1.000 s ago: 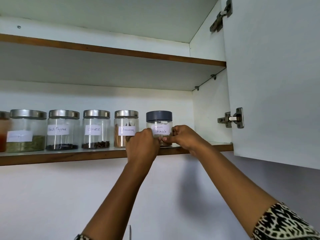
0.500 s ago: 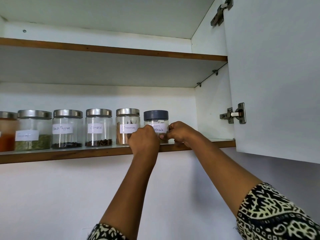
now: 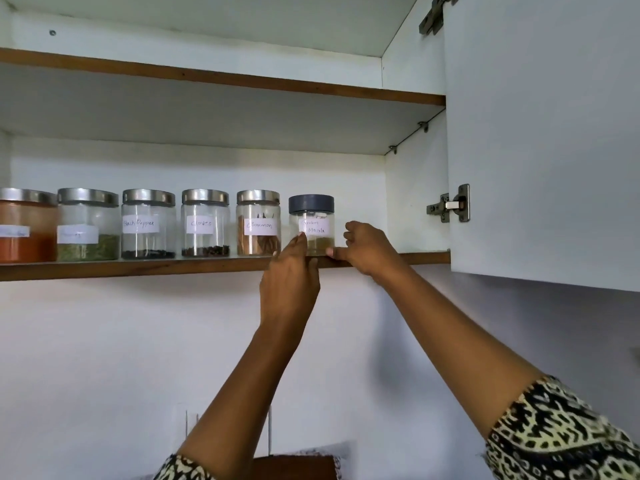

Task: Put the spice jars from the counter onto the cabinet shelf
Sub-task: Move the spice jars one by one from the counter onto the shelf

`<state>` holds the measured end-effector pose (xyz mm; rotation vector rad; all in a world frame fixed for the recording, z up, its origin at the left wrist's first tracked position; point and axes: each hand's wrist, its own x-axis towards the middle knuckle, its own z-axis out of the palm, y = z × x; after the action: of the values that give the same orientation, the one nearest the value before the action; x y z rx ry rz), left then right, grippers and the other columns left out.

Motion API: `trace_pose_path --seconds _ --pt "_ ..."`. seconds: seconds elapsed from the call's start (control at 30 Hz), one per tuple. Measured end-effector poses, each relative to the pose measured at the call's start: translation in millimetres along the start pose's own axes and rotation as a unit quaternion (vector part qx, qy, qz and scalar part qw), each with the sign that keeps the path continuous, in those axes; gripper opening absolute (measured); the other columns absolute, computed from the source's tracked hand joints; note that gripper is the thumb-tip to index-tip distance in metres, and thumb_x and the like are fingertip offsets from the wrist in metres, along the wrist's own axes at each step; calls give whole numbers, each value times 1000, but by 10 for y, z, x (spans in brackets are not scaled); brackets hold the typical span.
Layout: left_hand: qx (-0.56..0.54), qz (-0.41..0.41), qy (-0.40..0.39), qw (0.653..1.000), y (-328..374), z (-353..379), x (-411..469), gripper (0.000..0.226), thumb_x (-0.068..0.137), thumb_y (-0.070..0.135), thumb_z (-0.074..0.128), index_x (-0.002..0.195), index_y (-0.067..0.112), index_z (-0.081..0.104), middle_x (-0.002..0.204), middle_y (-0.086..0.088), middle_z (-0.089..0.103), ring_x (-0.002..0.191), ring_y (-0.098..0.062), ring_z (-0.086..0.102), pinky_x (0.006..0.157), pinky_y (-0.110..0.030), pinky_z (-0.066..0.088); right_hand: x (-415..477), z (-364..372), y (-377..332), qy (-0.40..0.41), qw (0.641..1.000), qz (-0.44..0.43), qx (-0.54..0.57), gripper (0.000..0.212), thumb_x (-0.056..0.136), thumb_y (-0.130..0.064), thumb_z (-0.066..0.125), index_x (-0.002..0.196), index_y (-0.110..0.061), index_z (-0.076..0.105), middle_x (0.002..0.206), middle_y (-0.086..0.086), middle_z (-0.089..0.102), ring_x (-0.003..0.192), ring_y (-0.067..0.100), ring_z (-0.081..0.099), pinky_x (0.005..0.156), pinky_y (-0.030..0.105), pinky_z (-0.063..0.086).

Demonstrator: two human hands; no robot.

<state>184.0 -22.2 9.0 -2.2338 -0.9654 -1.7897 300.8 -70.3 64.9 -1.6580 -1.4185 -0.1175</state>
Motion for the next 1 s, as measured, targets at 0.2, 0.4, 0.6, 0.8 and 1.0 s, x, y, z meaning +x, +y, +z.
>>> trace_pose_path --seconds 0.2,0.4,0.6,0.8,1.0 --pt "-148 -34 5 988 -174 -168 -852 32 91 24 60 123 27 61 117 4 68 104 -11 64 88 -30 53 -1101 465 283 39 992 -60 108 38 85 -24 68 121 -20 59 118 -7 66 108 7 61 92 19 45" --pt "-161 -148 -130 967 -728 -185 -1884 24 89 26 63 112 28 66 109 7 69 101 -8 64 82 -28 54 -1976 1303 874 -108 981 48 152 31 86 -22 66 116 -23 61 110 -5 69 93 5 63 80 9 45" --pt "-97 -206 -357 906 -1306 -149 -2973 30 84 19 69 114 19 66 108 1 71 97 -12 67 86 -23 49 -2646 2058 1408 -329 937 89 74 43 82 -16 69 123 -9 57 114 10 68 105 19 64 91 25 50" --pt "23 -209 -573 792 -1602 47 -3669 70 82 23 69 143 21 35 141 -5 48 125 -20 50 102 -33 39 -3050 2670 1746 -466 877 42 -111 60 75 -28 75 125 -7 50 127 14 57 116 30 55 98 41 43" --pt "73 -209 -670 709 -1715 223 -4065 123 65 29 83 151 18 -3 158 -7 14 142 -29 25 116 -43 26 -3255 3007 1959 -499 824 -39 -266 99 77 -38 70 150 -10 8 156 12 20 145 28 14 116 56 4"
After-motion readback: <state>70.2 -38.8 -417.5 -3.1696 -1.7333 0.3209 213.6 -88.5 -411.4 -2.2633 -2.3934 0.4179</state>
